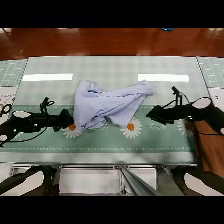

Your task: Fold the shirts.

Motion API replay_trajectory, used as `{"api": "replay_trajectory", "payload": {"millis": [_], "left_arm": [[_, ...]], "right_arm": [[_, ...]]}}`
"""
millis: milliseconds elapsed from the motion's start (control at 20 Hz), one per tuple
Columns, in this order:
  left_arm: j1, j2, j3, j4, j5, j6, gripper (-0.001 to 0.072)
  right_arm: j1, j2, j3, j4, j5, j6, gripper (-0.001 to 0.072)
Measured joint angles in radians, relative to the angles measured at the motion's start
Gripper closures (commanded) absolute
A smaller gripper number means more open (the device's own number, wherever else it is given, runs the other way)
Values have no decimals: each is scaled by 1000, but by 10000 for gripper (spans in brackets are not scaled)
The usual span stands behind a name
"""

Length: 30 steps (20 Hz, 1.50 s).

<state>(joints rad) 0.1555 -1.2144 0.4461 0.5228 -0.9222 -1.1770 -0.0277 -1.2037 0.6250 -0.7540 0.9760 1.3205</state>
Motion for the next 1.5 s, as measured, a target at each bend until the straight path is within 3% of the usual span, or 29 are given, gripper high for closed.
{"api": "replay_trajectory", "payload": {"millis": [450,500,650,800,1050,1500], "left_arm": [[-14,-10,56,-24,-23,41,687],[-14,-10,57,-33,-26,42,687],[-15,-10,61,-77,-39,60,687],[-10,-8,77,-113,-47,73,687],[73,27,277,-143,-160,79,688],[284,166,1051,-164,-298,-76,688]], "right_arm": [[267,-301,175,190,-36,-10,304],[283,-323,206,179,-34,7,333],[309,-365,281,106,-50,51,692],[315,-379,344,89,-55,54,688],[249,-312,572,31,82,41,688],[15,6,1270,-174,304,129,688]]}}
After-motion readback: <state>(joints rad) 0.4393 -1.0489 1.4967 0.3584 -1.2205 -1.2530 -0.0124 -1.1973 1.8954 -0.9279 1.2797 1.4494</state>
